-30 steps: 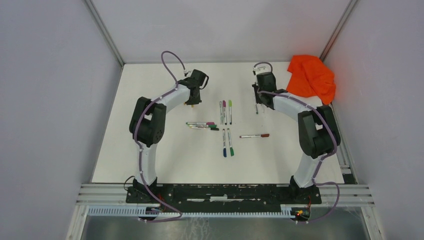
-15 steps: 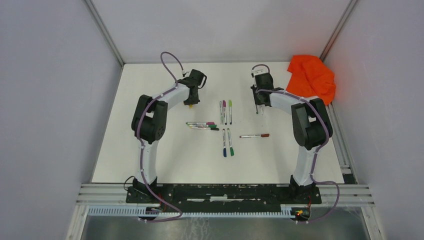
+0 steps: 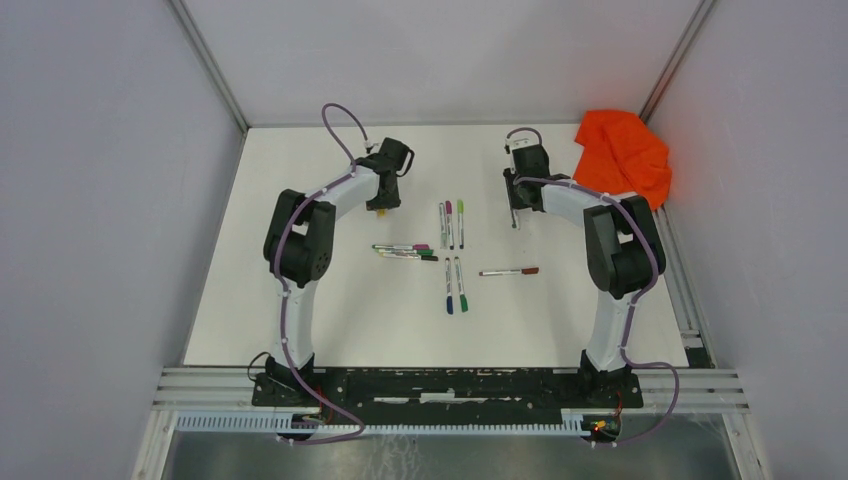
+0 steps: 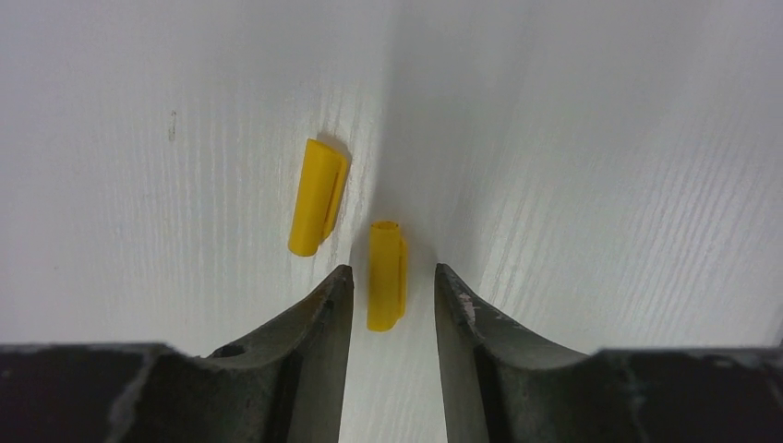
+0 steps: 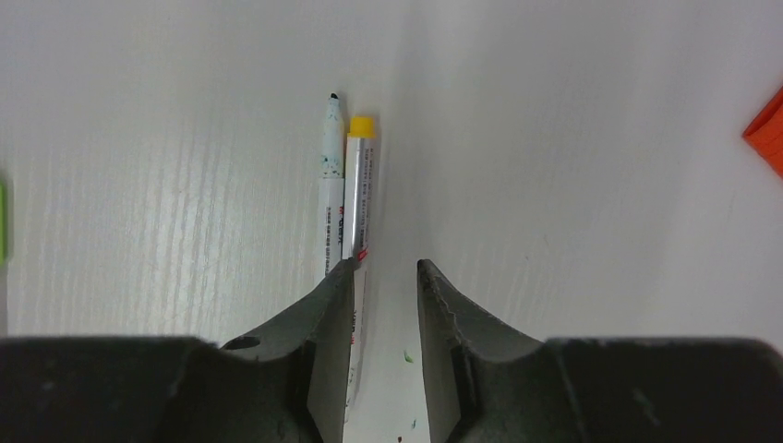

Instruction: Open the pen caps

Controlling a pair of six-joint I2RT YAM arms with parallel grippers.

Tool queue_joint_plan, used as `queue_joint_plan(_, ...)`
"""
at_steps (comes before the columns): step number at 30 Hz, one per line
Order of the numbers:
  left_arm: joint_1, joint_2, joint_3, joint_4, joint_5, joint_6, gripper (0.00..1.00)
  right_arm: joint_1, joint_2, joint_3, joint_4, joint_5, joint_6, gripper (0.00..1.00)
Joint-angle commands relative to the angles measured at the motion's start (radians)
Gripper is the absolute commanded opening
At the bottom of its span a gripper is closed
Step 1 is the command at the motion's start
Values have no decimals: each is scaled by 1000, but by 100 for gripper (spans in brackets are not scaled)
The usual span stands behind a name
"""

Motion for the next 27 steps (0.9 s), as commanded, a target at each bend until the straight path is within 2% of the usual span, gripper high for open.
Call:
queue_joint_plan(1, 5, -42, 48, -4, 25, 0, 46, -4, -55, 24, 30, 10, 10, 36)
queue_joint_plan(8, -16, -163, 44, 4, 70, -24, 56, 1, -233, -81, 51, 15, 22, 40)
queue_joint_plan(13, -61, -281, -28, 53, 129, -61, 60, 54, -388, -220, 43, -3, -30, 44)
queue_joint_plan(22, -161, -522, -328, 245, 286, -163, 61, 285, -565, -463, 39, 35, -185, 47)
queue_joint_plan(27, -225, -639, -463, 336, 297, -184, 62, 335, -625, -560, 55, -22, -237, 49)
